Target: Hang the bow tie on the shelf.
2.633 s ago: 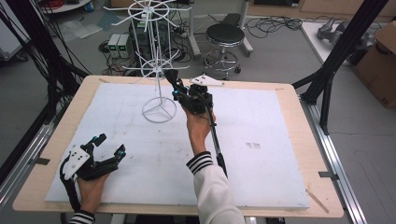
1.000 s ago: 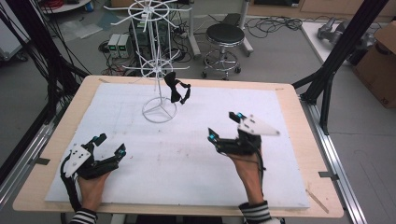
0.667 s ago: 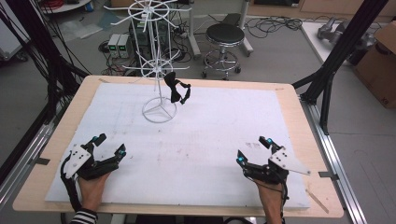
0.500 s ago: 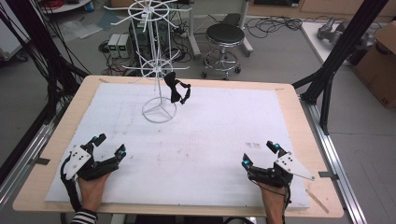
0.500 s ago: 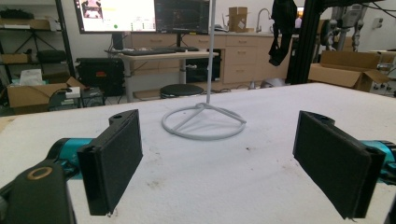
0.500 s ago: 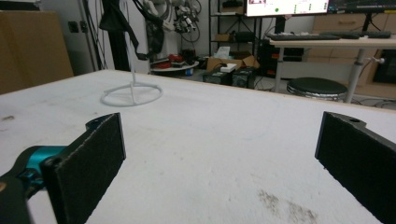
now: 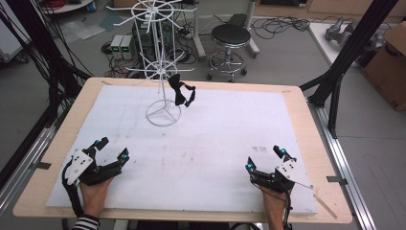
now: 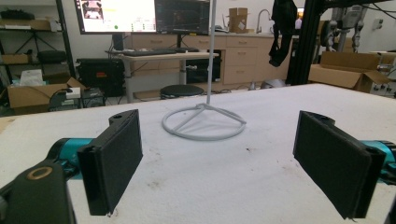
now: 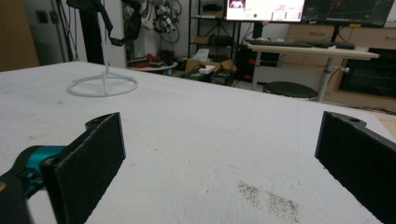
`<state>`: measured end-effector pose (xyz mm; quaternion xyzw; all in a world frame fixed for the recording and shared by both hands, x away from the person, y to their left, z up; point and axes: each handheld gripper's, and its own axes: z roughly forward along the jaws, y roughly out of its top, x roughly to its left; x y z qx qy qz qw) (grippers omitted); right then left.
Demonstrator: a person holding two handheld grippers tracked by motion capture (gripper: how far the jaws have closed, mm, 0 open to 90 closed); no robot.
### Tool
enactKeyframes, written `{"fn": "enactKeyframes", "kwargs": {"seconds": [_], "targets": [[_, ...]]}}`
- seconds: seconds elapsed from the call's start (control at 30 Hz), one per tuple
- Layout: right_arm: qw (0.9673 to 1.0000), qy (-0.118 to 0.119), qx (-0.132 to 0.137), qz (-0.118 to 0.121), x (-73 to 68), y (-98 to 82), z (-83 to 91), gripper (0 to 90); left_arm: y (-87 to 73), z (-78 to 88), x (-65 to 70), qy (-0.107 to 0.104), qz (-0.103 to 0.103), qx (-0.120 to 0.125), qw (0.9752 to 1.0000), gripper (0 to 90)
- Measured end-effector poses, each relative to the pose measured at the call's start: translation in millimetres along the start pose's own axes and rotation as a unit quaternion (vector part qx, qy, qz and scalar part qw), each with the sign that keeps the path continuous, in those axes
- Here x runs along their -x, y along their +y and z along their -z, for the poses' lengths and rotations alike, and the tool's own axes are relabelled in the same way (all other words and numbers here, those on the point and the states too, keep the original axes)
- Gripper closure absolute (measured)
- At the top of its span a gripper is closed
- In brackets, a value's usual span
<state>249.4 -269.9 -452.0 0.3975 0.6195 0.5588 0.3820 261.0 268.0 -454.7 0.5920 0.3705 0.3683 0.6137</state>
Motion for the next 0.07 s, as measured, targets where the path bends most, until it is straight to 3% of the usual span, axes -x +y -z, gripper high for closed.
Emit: {"fn": "enactKeyframes", "kwargs": {"seconds": [0.07], "targets": [[1.0, -0.007, 0.007, 0.002, -0.6, -0.2, 0.5, 0.4, -0.1, 0.3, -0.2, 0.001, -0.001, 0.001, 1.0, 15.9]]}}
